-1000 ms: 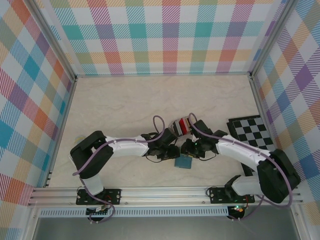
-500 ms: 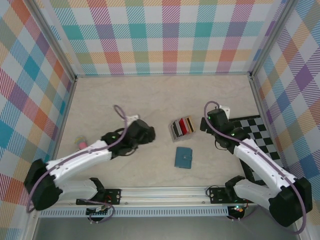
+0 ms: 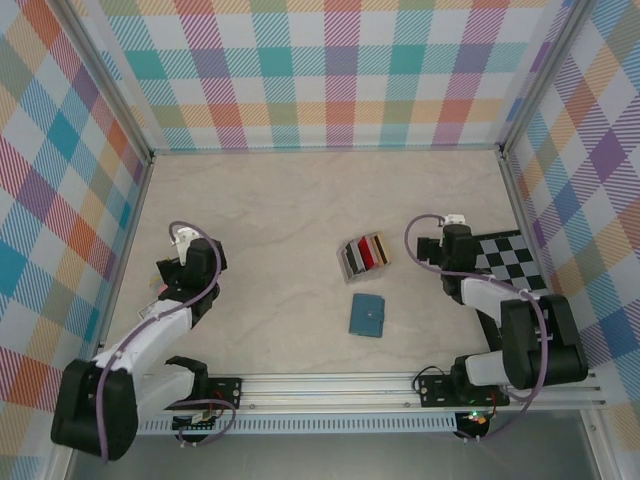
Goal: Put the credit cards into the card holder
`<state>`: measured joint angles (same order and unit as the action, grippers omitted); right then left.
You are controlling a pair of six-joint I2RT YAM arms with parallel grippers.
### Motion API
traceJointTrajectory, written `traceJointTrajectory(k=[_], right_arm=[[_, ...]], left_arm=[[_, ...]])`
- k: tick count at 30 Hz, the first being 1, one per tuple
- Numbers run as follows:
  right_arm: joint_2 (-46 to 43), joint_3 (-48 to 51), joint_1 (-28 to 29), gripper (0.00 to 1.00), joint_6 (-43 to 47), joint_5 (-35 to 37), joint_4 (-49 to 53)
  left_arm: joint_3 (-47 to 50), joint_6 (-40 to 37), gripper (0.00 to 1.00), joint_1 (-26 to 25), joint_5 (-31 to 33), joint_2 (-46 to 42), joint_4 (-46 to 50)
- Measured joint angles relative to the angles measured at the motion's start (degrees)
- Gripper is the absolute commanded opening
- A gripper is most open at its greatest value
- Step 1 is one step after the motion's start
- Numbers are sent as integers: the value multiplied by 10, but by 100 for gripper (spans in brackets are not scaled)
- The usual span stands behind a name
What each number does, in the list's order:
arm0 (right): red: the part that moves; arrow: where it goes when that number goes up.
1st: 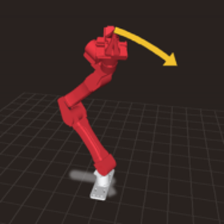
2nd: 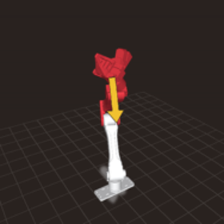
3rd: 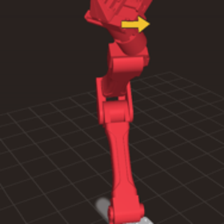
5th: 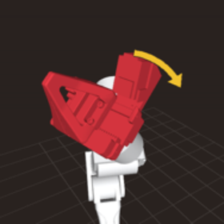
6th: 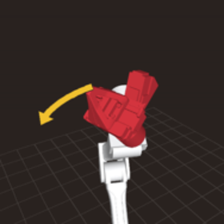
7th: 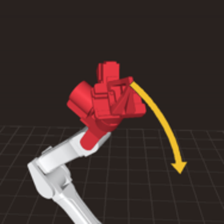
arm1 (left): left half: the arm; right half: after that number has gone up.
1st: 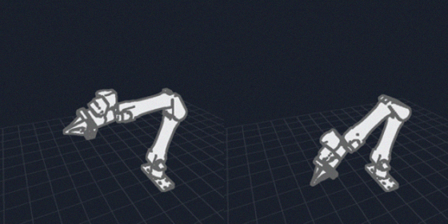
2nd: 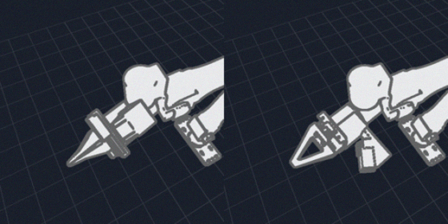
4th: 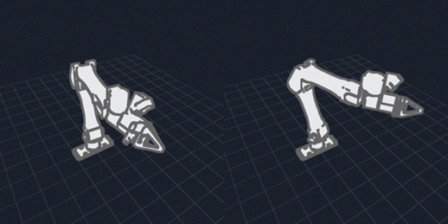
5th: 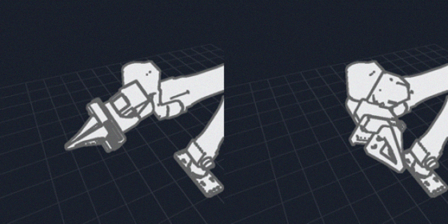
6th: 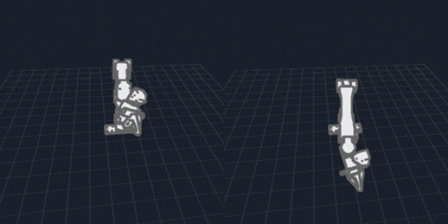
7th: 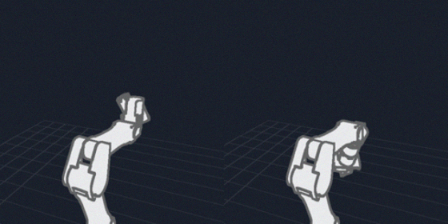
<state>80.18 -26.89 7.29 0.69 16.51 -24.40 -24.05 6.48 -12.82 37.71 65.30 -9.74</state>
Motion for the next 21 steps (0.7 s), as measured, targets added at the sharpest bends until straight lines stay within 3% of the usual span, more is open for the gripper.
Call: traceJointTrajectory(k=[9,13,21], right_arm=[[58,52,-35,98,9,-98,-191],[72,51,-47,100,1,-108,-196],[72,48,-54,100,-11,-111,-202]], left_arm=[[20,-60,100,22,-94,187,-278],[40,-70,100,38,-154,232,-377],[20,-63,100,68,-208,245,-373]])
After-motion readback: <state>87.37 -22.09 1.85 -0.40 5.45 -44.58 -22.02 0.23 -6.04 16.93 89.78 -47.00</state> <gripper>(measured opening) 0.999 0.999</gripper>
